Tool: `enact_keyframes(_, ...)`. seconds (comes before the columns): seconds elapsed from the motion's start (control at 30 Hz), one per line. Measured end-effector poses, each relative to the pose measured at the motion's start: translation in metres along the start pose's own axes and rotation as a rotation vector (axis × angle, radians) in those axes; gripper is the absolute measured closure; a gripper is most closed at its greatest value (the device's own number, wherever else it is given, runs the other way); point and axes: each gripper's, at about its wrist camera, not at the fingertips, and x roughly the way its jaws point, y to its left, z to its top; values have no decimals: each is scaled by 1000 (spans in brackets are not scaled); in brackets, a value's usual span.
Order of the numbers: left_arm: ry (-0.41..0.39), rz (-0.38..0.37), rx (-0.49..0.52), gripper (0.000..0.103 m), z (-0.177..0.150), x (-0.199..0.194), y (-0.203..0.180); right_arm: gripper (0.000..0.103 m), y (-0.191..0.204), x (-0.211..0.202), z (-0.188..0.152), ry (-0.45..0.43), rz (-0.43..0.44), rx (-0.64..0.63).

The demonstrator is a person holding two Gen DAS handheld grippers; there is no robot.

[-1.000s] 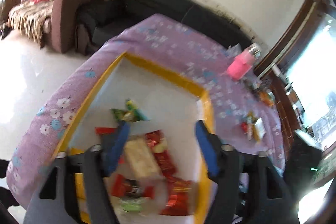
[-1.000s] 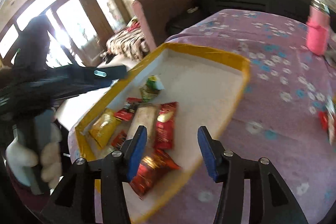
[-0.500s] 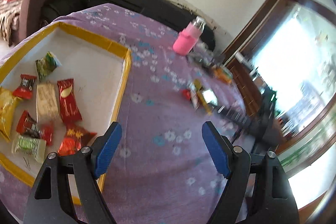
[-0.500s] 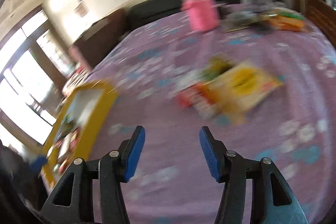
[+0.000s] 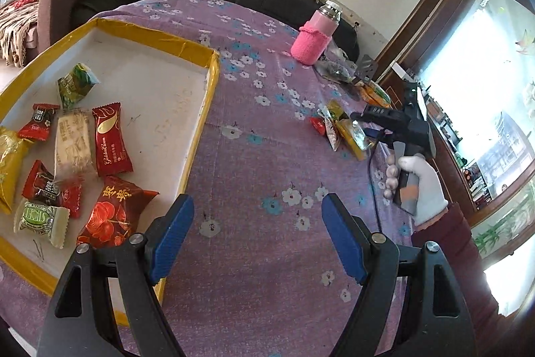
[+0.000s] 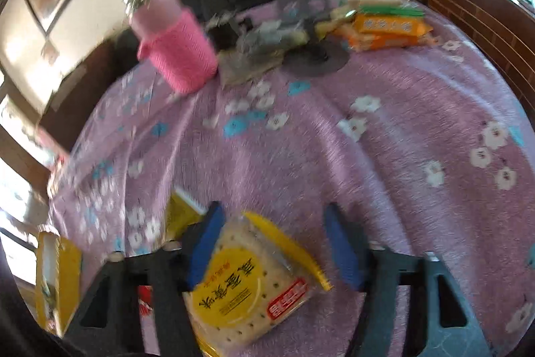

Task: Organize snacks
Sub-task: 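Move both open tools back toward the remaining snacks, then grasp the white-red packet with the right tool while the left tool grasps the yellow cracker packet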

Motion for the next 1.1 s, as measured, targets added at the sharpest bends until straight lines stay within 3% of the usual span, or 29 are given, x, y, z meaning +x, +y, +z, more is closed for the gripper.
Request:
enact_keyframes(0.1,6,-2,6,24,-2,2,-1,57,17,-7,-25,17,-27,-131)
enact_keyframes(0.23,16,-23,14,24,-5,6,-8,54,37,-26,-63,71,4,-225)
enact_keyframes(0.3,19,-30,23,24,-6,7,-12,54,50,-37,-86,145,88,-266)
enact_keyframes(0.33,20,-32,28,24,-6,6,-13,54,58,-41,-97,197,191,-285)
enact_keyframes(0.4,15,-30,34,24,-8,4,-16,55,66,-51,-106,232,315,-310)
enact_keyframes(0.43,13,-30,34,24,-8,3,-16,54,69,-57,-106,203,314,-319)
enact_keyframes(0.5,10,-29,33,24,-9,0,-16,39,71,-70,-100,84,219,-337)
enact_keyframes(0.6,12,-26,36,24,-11,-1,-18,36,79,-67,-91,11,169,-377)
enact_keyframes(0.83,41,-14,69,24,-16,3,-26,31,105,-12,-79,34,79,-467)
enact_keyframes(0.87,46,-11,76,24,-16,4,-27,33,106,-5,-79,36,74,-466)
enact_keyframes(1.1,75,15,132,24,-14,19,-41,91,80,-18,-87,48,82,-380)
